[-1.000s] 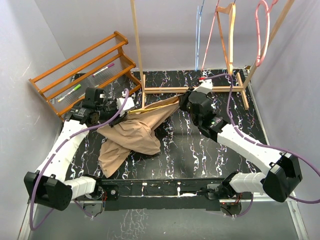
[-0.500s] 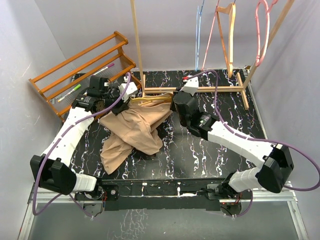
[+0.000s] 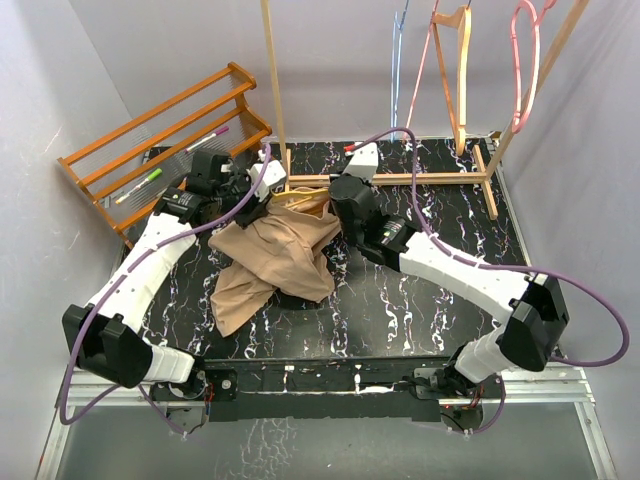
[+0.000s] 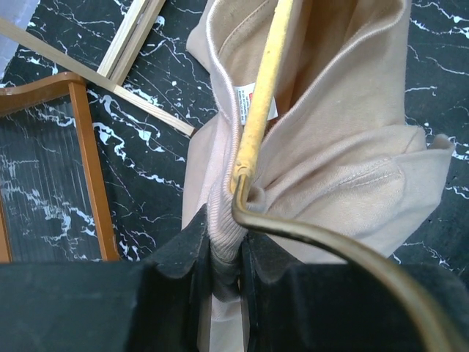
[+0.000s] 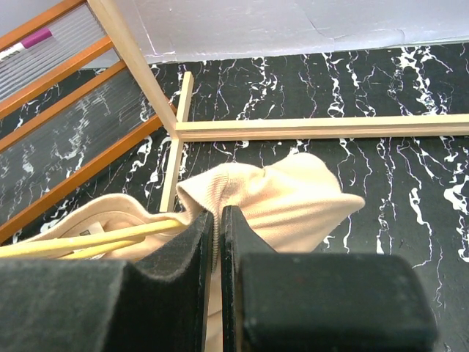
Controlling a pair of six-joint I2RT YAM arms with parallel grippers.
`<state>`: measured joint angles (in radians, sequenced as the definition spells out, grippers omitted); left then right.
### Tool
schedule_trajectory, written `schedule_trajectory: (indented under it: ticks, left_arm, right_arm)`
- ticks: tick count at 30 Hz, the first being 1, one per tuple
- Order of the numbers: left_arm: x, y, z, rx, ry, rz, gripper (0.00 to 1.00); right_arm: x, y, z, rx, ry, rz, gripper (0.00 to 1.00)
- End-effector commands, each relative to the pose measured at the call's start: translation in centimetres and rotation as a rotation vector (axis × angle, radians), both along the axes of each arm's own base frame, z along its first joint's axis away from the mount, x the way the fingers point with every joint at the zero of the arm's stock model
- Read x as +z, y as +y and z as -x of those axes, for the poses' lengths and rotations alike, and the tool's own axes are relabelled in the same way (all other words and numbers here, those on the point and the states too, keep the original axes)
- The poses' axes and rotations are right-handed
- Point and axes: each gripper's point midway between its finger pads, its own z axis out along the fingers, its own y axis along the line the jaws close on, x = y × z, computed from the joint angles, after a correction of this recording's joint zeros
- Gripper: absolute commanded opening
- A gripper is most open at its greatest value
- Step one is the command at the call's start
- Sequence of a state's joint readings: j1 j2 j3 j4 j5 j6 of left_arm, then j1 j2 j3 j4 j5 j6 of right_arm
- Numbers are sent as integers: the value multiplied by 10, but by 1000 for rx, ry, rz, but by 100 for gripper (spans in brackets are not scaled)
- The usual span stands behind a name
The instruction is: Place the t-shirt on the hanger
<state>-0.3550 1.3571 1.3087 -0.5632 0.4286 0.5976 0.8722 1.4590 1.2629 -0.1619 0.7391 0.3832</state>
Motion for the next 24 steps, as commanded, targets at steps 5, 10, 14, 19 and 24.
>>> schedule_trajectory:
  ticks: [5,10,14,19,24]
  left_arm:
    - [25,-30,-14,-29,-54,85,0]
    - [22,-28,-16,-27,-61,72,0]
    - [18,-29,-17,-30,-63,71,0]
    - [17,-30,-20,-25,-59,70,0]
    - [19,-29,-20,-27,-70,71,0]
  right_arm:
    - [67,72,15,199,-118,-201,8]
    - [80,78,22,221,-145,-215,8]
    - [93,81,28,234,-167,-217,8]
    - [101,84,33,246,-183,-224,8]
    - [110,86,36,255,-199,-229,8]
